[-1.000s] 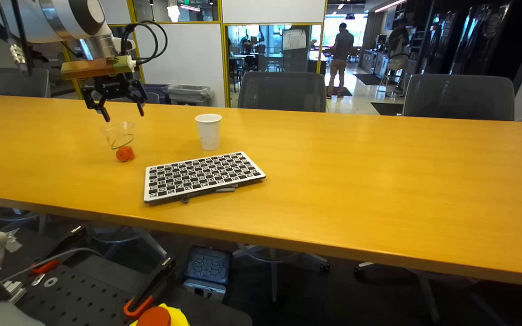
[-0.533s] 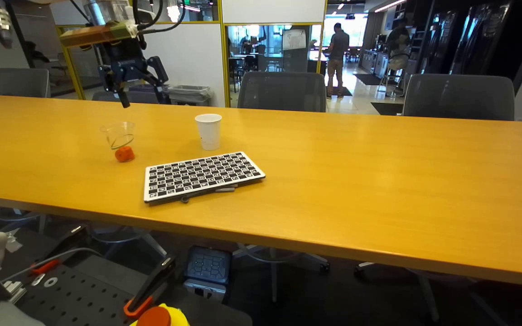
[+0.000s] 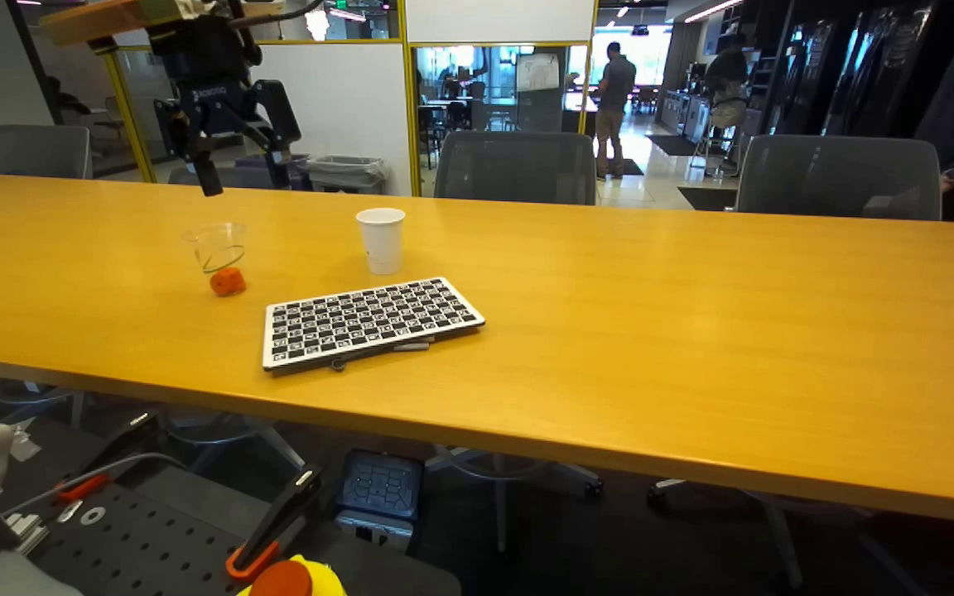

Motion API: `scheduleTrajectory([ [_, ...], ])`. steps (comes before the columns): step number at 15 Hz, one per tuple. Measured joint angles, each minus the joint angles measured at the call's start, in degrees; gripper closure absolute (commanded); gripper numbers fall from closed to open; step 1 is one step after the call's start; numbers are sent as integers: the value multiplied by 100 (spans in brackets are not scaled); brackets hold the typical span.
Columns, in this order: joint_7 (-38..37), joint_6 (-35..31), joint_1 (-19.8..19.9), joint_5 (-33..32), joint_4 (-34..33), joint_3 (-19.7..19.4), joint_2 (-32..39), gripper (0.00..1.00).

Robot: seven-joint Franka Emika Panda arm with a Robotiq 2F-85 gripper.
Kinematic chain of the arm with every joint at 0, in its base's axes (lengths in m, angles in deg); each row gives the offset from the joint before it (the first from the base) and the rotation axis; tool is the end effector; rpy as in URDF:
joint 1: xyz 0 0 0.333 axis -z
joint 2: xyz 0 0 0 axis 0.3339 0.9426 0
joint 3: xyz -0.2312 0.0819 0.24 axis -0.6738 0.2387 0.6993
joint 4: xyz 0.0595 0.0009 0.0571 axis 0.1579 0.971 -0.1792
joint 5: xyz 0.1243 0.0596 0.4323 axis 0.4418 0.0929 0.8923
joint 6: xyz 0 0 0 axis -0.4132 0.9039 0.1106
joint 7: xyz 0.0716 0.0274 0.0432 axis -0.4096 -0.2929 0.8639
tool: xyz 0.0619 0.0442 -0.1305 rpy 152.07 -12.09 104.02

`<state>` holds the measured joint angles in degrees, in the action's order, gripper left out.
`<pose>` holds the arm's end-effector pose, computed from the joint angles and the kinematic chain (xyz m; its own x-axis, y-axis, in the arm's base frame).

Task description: Put the blue circle into the white cup then the orange circles inside the transparent cup.

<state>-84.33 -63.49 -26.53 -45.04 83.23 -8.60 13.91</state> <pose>0.3911 0.0730 0.3548 0.9861 0.1643 -0.0238 0.1660 -0.9716 0.1684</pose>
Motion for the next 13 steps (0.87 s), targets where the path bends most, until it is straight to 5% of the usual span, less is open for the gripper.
scheduleTrajectory([
  [6, 119, 87, 4, 143, 559, -252, -1305, 0],
  [13, 196, 102, 10, 162, 560, -338, -1573, 0],
])
